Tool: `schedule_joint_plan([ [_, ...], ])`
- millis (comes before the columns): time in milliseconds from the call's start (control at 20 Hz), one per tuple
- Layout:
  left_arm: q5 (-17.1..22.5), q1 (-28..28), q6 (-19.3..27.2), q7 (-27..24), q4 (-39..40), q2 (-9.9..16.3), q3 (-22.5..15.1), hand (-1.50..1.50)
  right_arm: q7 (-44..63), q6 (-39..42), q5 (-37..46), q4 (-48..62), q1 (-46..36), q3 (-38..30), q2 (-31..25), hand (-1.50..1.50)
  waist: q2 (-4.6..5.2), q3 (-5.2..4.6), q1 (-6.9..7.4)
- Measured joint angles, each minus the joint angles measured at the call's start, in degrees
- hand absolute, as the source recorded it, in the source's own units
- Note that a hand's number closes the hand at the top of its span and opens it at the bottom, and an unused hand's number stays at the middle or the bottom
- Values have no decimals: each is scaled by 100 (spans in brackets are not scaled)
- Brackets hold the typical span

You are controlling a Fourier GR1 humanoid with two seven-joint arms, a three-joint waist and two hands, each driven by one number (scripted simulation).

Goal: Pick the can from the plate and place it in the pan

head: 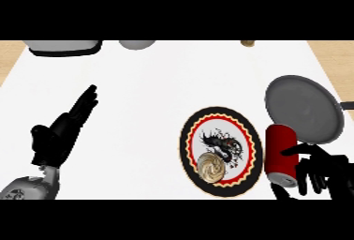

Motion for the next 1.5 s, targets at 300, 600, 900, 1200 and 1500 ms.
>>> schedule_joint_plan([
  [300,-110,-39,-80,-24,36,-136,-69,0,-1590,-298,-885,1708,-123,-905,130,150,31,-7,176],
  [600,-189,-113,-239,-52,99,-205,-7,0,-2707,-161,-1239,3664,-1095,-1497,540,150,41,-13,254],
  [900,-248,-239,-378,-11,183,-301,135,0,-3795,-34,-1248,5690,-2189,-1917,990,150,45,-15,278],
  [1200,-314,-298,-518,-127,380,-379,272,0,-4814,92,-1233,7658,-3370,-2393,1168,150,53,-14,305],
  [1500,-389,-270,-569,20,207,-476,293,0,-4971,242,-1046,9237,-4077,-2646,1132,-150,77,-17,357],
])
